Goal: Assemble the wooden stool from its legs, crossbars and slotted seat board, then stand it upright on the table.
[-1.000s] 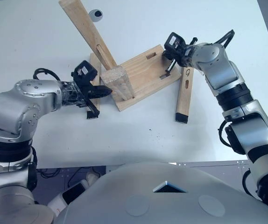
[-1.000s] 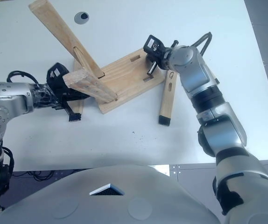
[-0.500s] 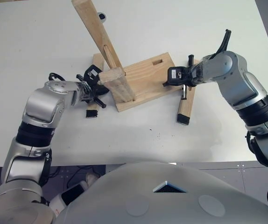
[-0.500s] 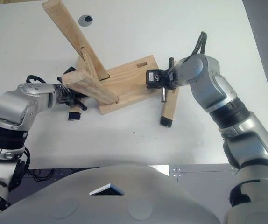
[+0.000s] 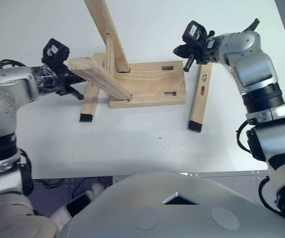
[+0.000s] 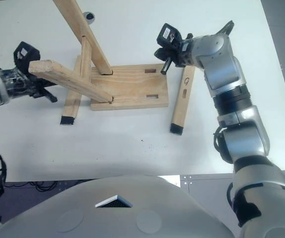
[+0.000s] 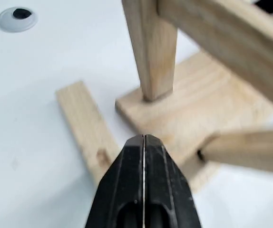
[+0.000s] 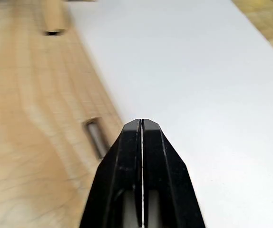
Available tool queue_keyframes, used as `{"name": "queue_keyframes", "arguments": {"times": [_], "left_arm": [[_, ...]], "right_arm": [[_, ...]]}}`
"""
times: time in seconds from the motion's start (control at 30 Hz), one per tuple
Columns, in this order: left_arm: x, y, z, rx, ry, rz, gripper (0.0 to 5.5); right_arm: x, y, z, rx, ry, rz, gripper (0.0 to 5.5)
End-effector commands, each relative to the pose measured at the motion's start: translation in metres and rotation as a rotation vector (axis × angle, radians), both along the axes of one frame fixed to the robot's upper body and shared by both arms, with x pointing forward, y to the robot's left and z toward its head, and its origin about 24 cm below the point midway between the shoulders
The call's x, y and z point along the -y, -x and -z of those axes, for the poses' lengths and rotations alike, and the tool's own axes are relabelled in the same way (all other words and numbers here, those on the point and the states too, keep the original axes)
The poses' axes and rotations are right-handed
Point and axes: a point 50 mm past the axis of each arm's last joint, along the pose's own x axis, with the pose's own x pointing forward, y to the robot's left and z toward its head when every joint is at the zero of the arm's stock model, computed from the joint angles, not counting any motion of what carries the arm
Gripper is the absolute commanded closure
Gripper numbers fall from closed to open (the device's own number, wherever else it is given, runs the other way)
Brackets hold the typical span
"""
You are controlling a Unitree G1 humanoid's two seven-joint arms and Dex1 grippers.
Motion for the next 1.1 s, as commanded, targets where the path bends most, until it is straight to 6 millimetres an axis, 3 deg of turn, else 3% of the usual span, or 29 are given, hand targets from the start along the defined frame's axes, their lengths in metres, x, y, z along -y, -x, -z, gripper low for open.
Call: {"name": "queue_keyframes", "arguments": {"times": [0.03, 0.13, 0.2, 0.4, 0.53, 0.67, 1.1], "left_arm": [[0.004, 0.043, 0.012, -0.163, -0.056, 0.170, 5.50], [0.021, 0.071, 0.041, -0.300, 0.020, 0.231, 5.50], [0.030, 0.076, 0.058, -0.340, 0.066, 0.210, 5.50], [0.041, 0.058, 0.096, -0.327, 0.078, -0.012, 5.50], [0.046, 0.052, 0.102, -0.312, 0.079, -0.062, 5.50], [0.053, 0.037, 0.098, -0.267, 0.103, -0.090, 5.50], [0.074, 0.002, 0.100, -0.173, 0.119, -0.151, 5.50]], "right_arm": [[-0.007, -0.008, 0.025, -0.007, 0.065, 0.009, 5.48], [-0.013, -0.013, 0.043, -0.036, 0.105, 0.009, 5.48], [-0.015, -0.013, 0.050, -0.070, 0.117, -0.005, 5.48], [-0.006, 0.012, 0.076, -0.298, 0.110, -0.152, 5.48], [0.003, 0.036, 0.084, -0.396, 0.098, -0.245, 5.48], [0.004, 0.053, 0.076, -0.406, 0.083, -0.284, 5.48], [-0.020, 0.069, 0.055, -0.360, 0.030, -0.317, 5.48]]}}
